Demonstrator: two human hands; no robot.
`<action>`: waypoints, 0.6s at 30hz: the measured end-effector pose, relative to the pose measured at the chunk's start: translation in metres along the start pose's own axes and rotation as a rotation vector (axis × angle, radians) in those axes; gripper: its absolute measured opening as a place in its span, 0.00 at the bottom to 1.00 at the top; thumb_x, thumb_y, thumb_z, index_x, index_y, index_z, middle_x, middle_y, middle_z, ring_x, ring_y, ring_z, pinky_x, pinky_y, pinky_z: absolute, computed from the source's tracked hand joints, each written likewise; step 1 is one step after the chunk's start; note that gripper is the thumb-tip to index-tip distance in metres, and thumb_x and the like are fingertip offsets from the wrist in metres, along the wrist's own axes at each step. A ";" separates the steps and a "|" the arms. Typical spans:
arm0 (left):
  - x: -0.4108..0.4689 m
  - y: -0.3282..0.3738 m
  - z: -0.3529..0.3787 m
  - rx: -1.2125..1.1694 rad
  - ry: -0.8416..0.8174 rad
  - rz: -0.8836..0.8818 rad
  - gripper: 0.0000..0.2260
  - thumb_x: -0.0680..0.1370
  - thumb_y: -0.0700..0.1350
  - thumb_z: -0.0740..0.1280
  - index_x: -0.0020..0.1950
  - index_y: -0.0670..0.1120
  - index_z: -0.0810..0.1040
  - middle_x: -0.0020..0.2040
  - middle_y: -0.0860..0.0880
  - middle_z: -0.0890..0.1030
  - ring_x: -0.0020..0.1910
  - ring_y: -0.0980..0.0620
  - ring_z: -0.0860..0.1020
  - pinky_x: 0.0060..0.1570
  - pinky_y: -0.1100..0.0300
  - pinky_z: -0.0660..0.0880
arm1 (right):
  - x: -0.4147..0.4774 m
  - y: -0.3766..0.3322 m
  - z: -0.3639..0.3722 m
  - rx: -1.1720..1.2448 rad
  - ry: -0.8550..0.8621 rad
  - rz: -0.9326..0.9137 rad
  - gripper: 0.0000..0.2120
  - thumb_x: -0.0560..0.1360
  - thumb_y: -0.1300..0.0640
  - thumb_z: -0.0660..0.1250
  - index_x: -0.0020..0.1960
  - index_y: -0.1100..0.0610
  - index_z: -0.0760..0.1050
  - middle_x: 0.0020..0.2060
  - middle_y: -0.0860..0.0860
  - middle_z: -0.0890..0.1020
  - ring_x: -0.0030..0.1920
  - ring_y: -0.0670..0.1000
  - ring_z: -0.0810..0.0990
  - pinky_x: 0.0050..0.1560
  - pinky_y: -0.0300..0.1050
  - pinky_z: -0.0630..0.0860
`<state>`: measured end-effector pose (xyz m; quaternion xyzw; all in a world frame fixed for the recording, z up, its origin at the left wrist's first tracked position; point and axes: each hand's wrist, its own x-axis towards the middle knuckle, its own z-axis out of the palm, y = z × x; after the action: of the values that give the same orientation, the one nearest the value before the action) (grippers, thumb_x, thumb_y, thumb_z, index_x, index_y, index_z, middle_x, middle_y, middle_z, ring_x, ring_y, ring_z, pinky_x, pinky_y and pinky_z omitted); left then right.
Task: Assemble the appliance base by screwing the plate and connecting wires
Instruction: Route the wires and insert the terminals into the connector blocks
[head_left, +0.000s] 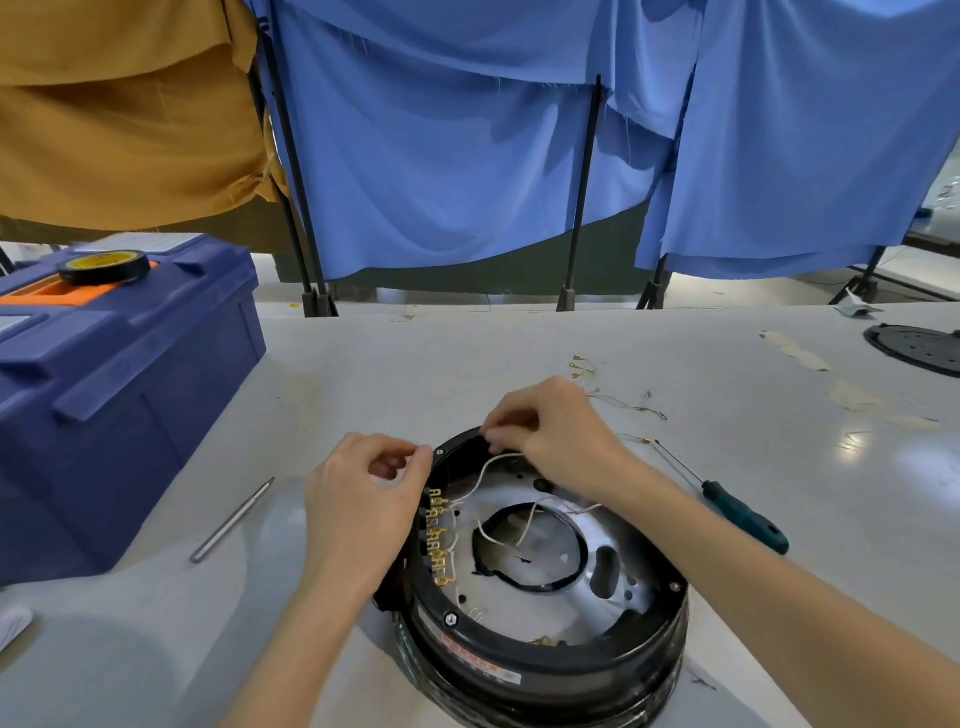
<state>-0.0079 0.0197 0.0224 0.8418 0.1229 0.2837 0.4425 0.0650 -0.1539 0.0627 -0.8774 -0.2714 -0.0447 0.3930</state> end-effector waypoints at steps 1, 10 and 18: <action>0.001 0.001 0.001 -0.057 -0.064 -0.002 0.02 0.74 0.49 0.73 0.43 0.52 0.84 0.42 0.56 0.82 0.43 0.60 0.79 0.46 0.62 0.73 | 0.003 0.007 -0.008 0.013 0.090 0.012 0.05 0.73 0.64 0.72 0.42 0.55 0.84 0.33 0.47 0.84 0.37 0.43 0.83 0.45 0.34 0.77; -0.003 -0.007 0.013 -0.355 -0.174 -0.164 0.10 0.73 0.39 0.74 0.48 0.54 0.85 0.44 0.56 0.86 0.48 0.58 0.83 0.51 0.60 0.77 | 0.012 0.109 -0.047 -0.215 0.025 0.351 0.10 0.72 0.68 0.70 0.50 0.59 0.84 0.46 0.51 0.83 0.52 0.50 0.79 0.53 0.41 0.72; -0.004 -0.010 0.014 -0.414 -0.180 -0.196 0.10 0.73 0.40 0.74 0.47 0.55 0.86 0.44 0.55 0.86 0.48 0.54 0.83 0.55 0.52 0.78 | 0.023 0.139 -0.030 -0.340 0.060 0.379 0.06 0.70 0.69 0.68 0.41 0.60 0.81 0.39 0.54 0.83 0.41 0.51 0.76 0.39 0.39 0.68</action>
<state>-0.0028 0.0146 0.0062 0.7391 0.1033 0.1823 0.6402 0.1599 -0.2411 -0.0023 -0.9644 -0.0789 -0.0411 0.2492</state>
